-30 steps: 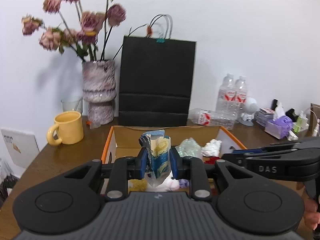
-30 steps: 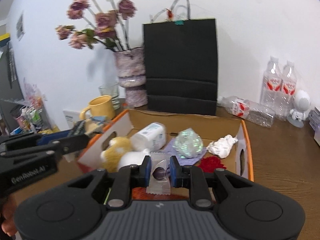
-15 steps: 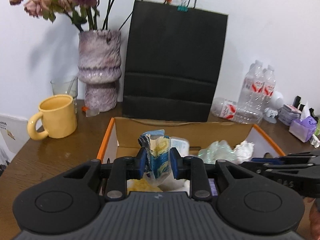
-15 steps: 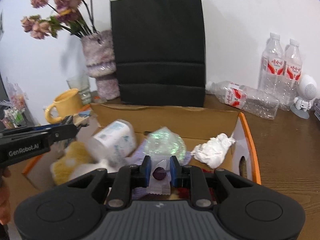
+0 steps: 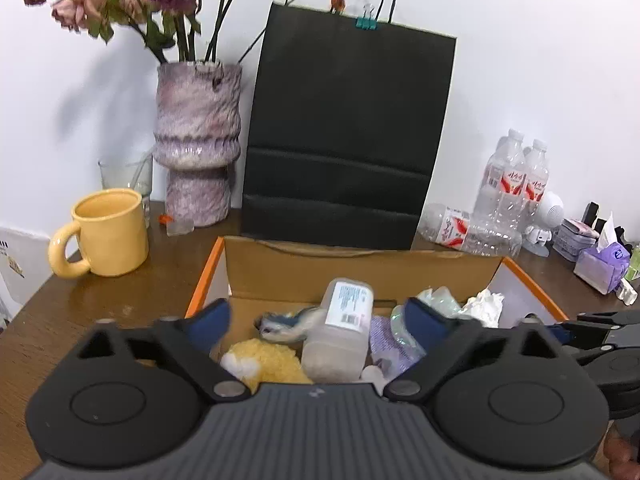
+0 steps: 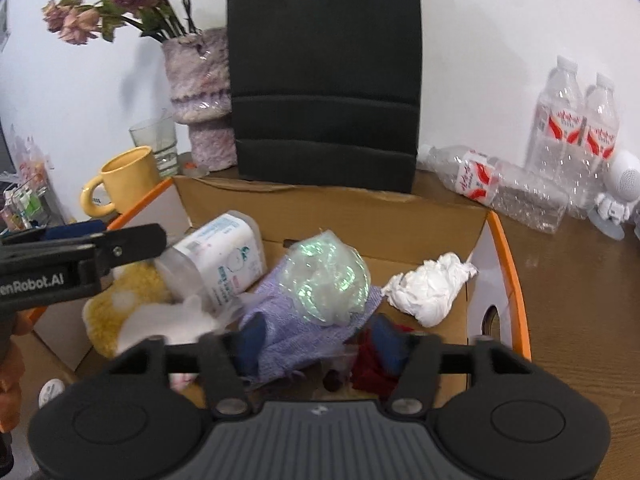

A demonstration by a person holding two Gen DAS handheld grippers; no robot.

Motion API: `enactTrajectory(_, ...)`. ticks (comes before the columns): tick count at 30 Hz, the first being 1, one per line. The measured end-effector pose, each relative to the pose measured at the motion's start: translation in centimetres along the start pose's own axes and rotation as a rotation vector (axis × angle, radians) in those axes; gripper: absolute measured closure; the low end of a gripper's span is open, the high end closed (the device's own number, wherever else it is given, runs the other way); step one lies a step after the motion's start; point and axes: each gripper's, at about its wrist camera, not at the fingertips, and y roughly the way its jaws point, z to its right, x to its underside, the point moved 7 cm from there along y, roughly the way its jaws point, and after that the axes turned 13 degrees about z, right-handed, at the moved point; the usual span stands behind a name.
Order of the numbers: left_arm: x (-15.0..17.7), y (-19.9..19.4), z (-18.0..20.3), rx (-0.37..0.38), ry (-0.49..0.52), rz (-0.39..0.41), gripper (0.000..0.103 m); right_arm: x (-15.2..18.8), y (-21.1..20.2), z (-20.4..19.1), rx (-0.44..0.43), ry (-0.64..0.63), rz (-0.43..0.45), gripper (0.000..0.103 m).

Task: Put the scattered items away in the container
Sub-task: 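Open the left tool to drop the packet while the right tool drops the sachet, then withdraw both tools from the box toward the remaining items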

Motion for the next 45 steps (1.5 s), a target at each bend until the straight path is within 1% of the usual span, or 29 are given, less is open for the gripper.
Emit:
enactTrajectory(1,-0.2,-0.2,0.2,-0.003,0.004,0.011,0.000,-0.2,-0.2,-0.1,-0.001,-0.003,0.006,0.022)
enactTrajectory(3,-0.6,-0.6,0.4,-0.011,0.017,0.022,0.000,-0.5,-0.5,-0.3,-0.005,-0.008,0.016,0.013)
enactTrajectory(4,-0.7,-0.8,0.5,-0.013,0.024,0.029,0.000,-0.6,-0.7,-0.4,-0.003,-0.011,0.020,0.011)
enactTrajectory(9,-0.9,-1.3,1.1,-0.029,0.060,0.039,0.000,-1.0,-1.2,-0.8,0.003,-0.022,0.035,0.010)
enactTrajectory(11,-0.7,-1.2,1.1,-0.030,0.063,0.034,0.000,-1.1,-1.3,-0.8,0.004,-0.022,0.037,0.007)
enactTrajectory(12,-0.7,-1.2,1.1,-0.032,0.063,0.031,0.000,-1.1,-1.2,-0.8,0.006,-0.021,0.037,0.004)
enactTrajectory(13,-0.6,-1.1,1.1,-0.034,0.064,0.028,0.000,-1.1,-1.2,-0.8,0.009,-0.021,0.038,0.003)
enactTrajectory(24,-0.2,-1.1,1.1,-0.040,0.076,0.016,0.000,-1.0,-1.0,-0.7,0.016,-0.017,0.036,0.002)
enactTrajectory(32,-0.3,-1.3,0.7,-0.063,0.061,0.017,0.000,-1.0,-1.1,-0.8,0.015,-0.016,0.035,0.002)
enactTrajectory(38,-0.4,-3.0,0.3,-0.079,0.027,0.036,0.000,-1.3,-2.0,-1.3,0.023,-0.029,0.054,0.002)
enactTrajectory(42,-0.3,-5.0,-0.1,-0.088,-0.023,0.058,0.000,-1.2,-3.4,-2.0,0.027,-0.056,0.077,0.002)
enactTrajectory(45,-0.1,-6.6,-0.4,-0.085,-0.059,0.068,0.000,-0.5,-4.6,-2.5,0.020,-0.068,0.075,0.002)
